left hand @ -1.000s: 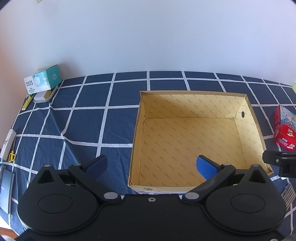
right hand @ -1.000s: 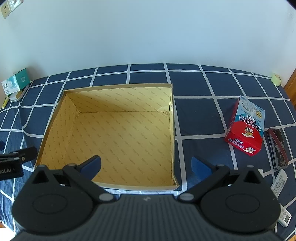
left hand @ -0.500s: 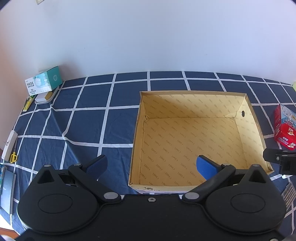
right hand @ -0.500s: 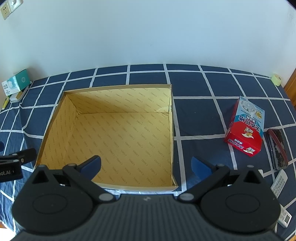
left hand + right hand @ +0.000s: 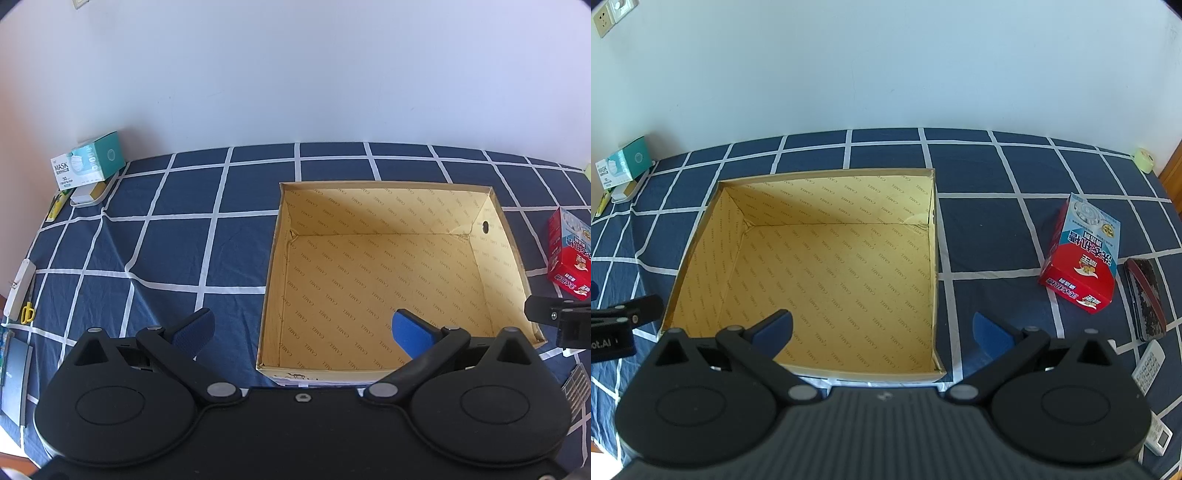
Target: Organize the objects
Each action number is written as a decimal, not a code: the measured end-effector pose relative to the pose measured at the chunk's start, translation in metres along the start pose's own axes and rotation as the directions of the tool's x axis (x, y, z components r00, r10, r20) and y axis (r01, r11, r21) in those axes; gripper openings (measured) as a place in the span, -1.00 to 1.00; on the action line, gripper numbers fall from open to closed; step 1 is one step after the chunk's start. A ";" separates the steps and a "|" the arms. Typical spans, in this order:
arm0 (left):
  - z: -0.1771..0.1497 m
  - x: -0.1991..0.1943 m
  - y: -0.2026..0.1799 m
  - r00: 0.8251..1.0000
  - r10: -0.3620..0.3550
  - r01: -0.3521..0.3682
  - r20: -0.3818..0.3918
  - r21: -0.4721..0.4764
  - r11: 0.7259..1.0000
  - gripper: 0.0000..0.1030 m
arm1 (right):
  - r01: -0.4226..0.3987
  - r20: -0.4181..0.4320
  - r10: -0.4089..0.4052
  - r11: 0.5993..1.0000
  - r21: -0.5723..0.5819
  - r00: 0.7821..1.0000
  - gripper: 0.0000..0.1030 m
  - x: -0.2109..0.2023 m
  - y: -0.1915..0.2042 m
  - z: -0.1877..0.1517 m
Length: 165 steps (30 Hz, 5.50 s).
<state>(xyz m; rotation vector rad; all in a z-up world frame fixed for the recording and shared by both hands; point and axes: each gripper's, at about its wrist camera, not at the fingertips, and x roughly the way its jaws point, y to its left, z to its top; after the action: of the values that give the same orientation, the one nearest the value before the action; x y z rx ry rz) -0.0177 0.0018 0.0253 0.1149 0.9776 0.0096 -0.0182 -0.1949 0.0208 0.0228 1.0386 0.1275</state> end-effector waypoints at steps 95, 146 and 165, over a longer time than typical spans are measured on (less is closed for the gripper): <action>-0.066 0.039 -0.345 0.964 -0.090 0.099 -0.251 0.022 0.995 1.00 | -0.115 -0.217 0.131 0.990 0.084 0.967 1.00 0.039 -0.338 -0.043; -0.080 0.152 -0.414 0.802 -0.299 0.321 -0.517 -0.047 0.946 0.53 | -0.158 -0.453 0.208 0.976 0.147 0.867 0.29 0.160 -0.347 -0.040; -0.067 0.098 -0.397 0.869 -0.291 0.308 -0.399 -0.023 0.951 0.52 | -0.196 -0.342 0.221 0.975 0.105 0.913 0.29 0.104 -0.328 -0.037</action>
<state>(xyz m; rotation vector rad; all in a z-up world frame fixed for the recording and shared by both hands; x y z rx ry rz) -0.0360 -0.3802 -0.1332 -0.0044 1.3984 -0.2854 0.0333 -0.5100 -0.1133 0.1799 1.3988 0.2991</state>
